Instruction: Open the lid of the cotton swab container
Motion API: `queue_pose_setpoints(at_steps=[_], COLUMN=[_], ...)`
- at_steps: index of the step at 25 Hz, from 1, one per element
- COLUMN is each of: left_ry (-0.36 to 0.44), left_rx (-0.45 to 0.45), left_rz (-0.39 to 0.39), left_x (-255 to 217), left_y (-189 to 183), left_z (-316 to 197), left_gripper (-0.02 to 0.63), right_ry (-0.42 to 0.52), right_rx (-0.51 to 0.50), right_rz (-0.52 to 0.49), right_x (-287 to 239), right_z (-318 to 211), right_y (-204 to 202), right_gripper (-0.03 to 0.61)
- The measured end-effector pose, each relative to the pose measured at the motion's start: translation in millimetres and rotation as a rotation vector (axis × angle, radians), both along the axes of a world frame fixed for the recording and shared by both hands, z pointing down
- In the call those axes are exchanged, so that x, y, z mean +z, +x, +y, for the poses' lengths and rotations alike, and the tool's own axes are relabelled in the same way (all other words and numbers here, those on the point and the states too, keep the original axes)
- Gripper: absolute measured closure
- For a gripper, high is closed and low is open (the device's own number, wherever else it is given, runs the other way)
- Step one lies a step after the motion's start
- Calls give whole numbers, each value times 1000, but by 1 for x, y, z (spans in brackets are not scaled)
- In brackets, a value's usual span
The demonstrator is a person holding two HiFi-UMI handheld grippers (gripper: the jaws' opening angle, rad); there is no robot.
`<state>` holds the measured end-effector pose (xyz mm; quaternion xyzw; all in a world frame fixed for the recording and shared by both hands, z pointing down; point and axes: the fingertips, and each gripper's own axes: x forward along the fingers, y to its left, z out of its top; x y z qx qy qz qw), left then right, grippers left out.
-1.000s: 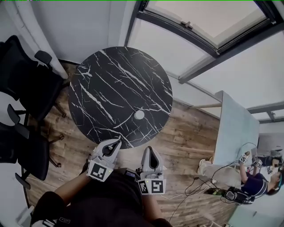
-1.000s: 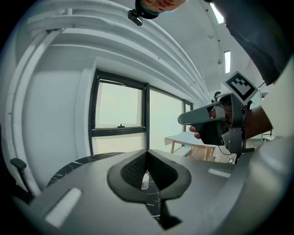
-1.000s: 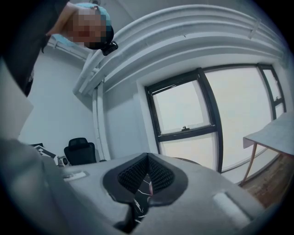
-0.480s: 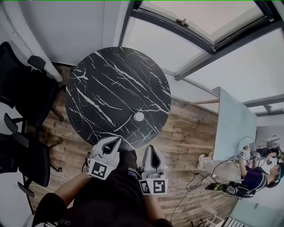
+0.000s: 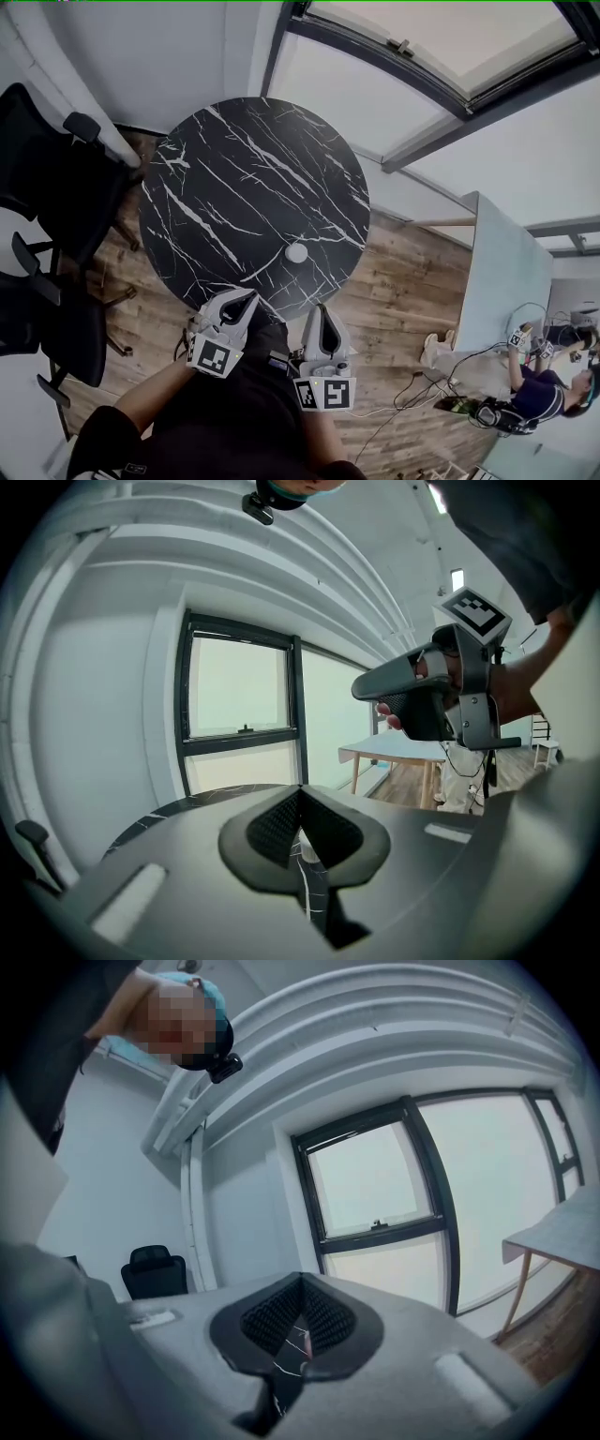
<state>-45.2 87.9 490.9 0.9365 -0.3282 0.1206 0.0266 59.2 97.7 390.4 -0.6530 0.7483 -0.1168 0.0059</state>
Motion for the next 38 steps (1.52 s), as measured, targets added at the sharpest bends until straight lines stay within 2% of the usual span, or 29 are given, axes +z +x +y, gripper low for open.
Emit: queue_pose_setpoints(at_steps=[7,12,21,29,38], left_ry=[-10,2,-41,-99,-144], left_rx=[2,43,81,104,91], left_rz=[-34,-84,-136,-151,-167], left_x=[20,36,73,104,133], left_y=[22,41,63,78,83], left_z=[-13,-18,-29,-34,-40], left_gripper=[612,614,614,599,573], right_ry=[-47,-68,-130,-172,-218], right_rx=[-13,-10,-18,-28,-38], right_rz=[-21,-33,-55,-67,-76], right_x=[29,44,75,102,128], right_z=[-10,-27,-38,-49,-54], right_y=[11,25,36,45,50], right_gripper=[581,581,581,581,581])
